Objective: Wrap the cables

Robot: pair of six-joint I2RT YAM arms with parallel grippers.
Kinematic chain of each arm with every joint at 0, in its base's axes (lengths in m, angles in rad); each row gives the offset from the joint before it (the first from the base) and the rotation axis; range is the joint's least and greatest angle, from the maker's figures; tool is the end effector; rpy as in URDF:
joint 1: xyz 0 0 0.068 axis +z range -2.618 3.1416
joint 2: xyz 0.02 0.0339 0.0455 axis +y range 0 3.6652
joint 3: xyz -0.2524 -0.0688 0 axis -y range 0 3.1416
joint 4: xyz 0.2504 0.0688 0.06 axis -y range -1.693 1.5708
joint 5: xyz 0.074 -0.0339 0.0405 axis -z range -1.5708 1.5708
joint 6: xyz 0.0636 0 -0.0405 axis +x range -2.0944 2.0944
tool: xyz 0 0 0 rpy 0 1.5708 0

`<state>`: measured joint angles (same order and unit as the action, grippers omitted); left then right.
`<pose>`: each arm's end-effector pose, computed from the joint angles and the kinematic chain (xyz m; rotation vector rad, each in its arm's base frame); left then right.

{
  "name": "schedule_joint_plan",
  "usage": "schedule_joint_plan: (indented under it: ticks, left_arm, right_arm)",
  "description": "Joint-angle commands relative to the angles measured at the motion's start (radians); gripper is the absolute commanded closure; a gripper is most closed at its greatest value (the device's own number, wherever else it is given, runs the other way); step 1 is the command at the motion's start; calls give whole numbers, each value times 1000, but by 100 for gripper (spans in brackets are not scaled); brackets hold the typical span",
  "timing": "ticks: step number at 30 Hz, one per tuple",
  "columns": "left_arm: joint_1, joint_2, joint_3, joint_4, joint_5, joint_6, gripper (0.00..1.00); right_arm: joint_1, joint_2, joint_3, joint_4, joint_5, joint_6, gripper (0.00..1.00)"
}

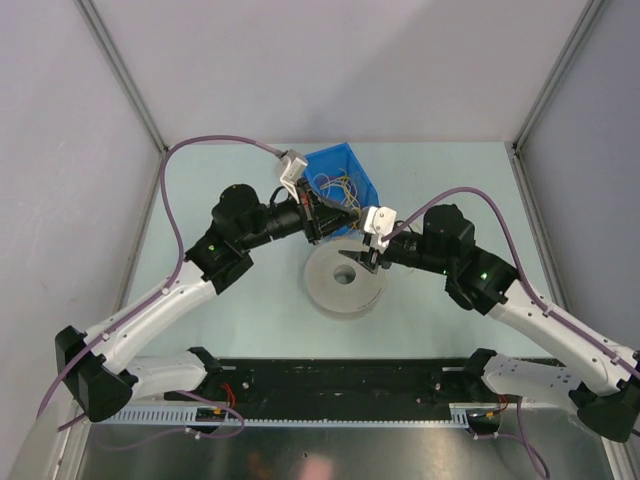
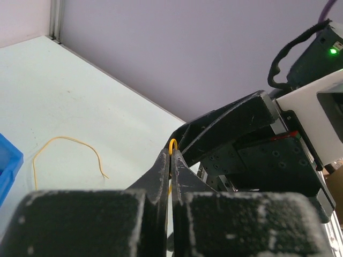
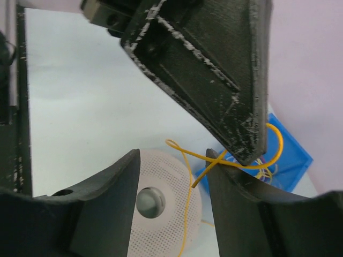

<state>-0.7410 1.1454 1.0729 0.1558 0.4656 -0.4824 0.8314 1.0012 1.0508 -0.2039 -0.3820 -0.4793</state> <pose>0.2023 -0.2238 0.3960 0.6135 1.5293 -1.3057 0.1593 0.2099 0.3779 -1.2786 1.1944 0.5875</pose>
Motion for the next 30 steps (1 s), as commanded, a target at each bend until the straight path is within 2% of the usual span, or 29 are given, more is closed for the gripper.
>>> schedule_joint_plan:
  ticks: [1, 5, 9, 12, 19, 26, 30]
  left_arm:
    - [3, -14, 0, 41, -49, -13, 100]
    - [2, -28, -14, 41, -82, 14, 100]
    - [2, -28, -17, 41, -89, 17, 100]
    - [3, -24, -12, 42, -89, 10, 100]
    - [2, -14, -1, 42, -87, -21, 100]
    - [2, -10, 0, 41, -113, -16, 100]
    - [2, -6, 1, 42, -133, -15, 100]
  right_arm:
    - [13, -1, 7, 108, 160, 10, 45]
    - [-1, -19, 7, 85, 166, 40, 45]
    - [-48, -35, 8, 73, 98, 95, 35]
    - [-77, -39, 8, 78, 58, 130, 33]
    - [-74, -2, 6, 141, 109, 144, 49]
    - [-37, 23, 6, 146, 113, 121, 57]
    - [-27, 29, 7, 133, 128, 112, 69]
